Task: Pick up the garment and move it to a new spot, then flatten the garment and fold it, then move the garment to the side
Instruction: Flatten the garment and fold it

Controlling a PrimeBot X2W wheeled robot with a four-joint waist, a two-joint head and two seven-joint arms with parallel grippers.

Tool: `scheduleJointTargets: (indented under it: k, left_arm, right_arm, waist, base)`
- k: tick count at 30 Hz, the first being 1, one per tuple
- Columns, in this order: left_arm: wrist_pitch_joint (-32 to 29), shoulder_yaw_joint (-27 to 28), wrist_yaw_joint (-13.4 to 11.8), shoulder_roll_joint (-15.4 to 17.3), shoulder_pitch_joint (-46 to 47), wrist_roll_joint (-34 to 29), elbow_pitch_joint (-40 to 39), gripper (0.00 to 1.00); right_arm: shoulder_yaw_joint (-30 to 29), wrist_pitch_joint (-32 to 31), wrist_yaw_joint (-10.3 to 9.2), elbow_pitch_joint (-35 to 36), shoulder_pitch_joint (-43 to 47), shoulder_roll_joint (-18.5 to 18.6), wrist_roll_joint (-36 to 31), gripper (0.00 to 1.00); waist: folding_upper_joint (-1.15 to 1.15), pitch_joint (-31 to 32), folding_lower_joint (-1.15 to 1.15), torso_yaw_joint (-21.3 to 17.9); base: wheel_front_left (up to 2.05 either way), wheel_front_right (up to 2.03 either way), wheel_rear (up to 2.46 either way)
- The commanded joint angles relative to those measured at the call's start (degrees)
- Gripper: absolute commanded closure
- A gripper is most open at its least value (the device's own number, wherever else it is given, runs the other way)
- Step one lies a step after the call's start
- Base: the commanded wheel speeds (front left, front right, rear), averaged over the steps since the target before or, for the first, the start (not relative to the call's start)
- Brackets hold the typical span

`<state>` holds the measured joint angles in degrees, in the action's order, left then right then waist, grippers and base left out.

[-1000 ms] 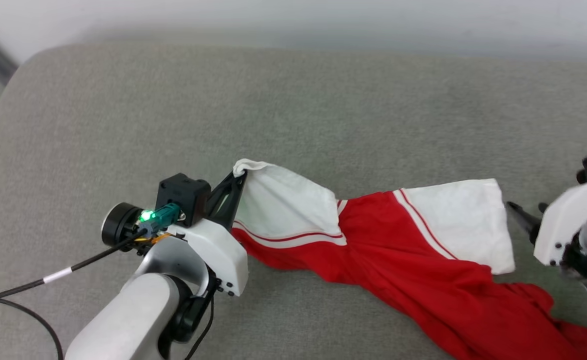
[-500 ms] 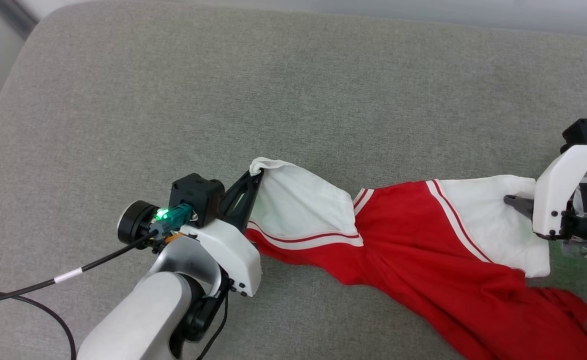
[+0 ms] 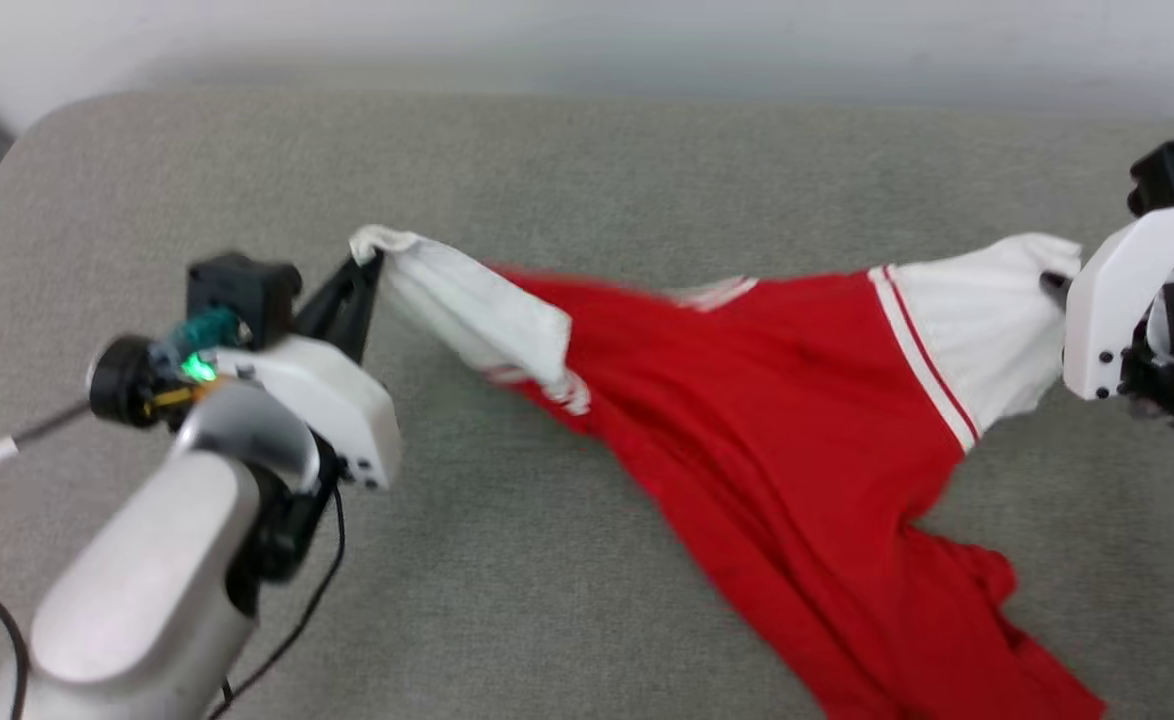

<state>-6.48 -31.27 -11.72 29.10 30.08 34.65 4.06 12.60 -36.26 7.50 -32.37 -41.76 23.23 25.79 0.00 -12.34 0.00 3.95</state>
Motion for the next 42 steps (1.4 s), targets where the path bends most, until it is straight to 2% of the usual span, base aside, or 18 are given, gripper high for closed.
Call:
scheduleJointTargets:
  k: [1,7,12,14,21,30,36,42]
  left_arm:
    - [-0.6,0.7,0.7,0.1,2.9,0.7,1.1,1.00]
    - [-2.7,2.3,4.3,-1.6,14.8,2.4,12.5,1.00]
    - [-0.8,3.6,6.5,-3.6,26.0,2.1,22.7,1.00]
    - [-0.1,3.8,6.7,-4.0,28.3,1.8,24.3,1.00]
    - [5.7,6.0,6.8,-5.5,45.9,-0.6,32.0,1.00]
    - [13.0,7.7,7.0,-6.2,63.1,-3.1,36.7,1.00]
    - [15.1,7.8,7.5,-7.1,66.2,-2.9,39.2,1.00]
    - [17.3,7.5,8.9,-9.1,62.1,-1.2,42.7,1.00]
  right_arm:
    - [-0.6,1.0,-0.02,-0.3,-1.7,-0.4,-1.8,1.00]
    - [-3.2,5.9,-0.02,-3.1,-8.4,-3.2,-6.8,1.00]
    - [-3.8,11.2,-0.02,-5.5,-16.7,-5.2,-9.6,1.00]
    - [-3.9,12.4,-0.02,-5.8,-18.5,-5.5,-9.7,1.00]
    - [-4.8,20.4,-0.02,-6.1,-32.9,-6.3,-12.1,1.00]
    - [-4.2,27.6,-0.03,-7.2,-48.7,-5.5,-14.1,1.00]
    - [-1.5,30.3,-0.02,-9.4,-53.4,-6.2,-13.5,1.00]
    - [2.0,32.8,-0.03,-13.4,-51.6,-7.6,-11.8,1.00]
  waist:
    - [0.00,2.3,0.00,-2.1]
    - [0.00,4.0,0.00,-4.2]
    - [0.00,2.5,0.00,-5.7]
    - [0.00,1.9,0.00,-5.9]
    - [0.00,-5.1,0.00,-6.6]
    - [0.00,-13.2,0.00,-6.3]
    - [0.00,-18.0,0.00,-6.0]
    - [0.00,-21.1,0.00,-5.5]
  base:
    - [0.00,0.00,0.00]
    - [0.00,0.00,0.00]
    - [0.00,0.00,0.00]
    - [0.00,0.00,0.00]
    - [0.00,0.00,0.00]
    - [0.00,0.00,0.00]
    - [0.00,0.00,0.00]
    - [0.00,0.00,0.00]
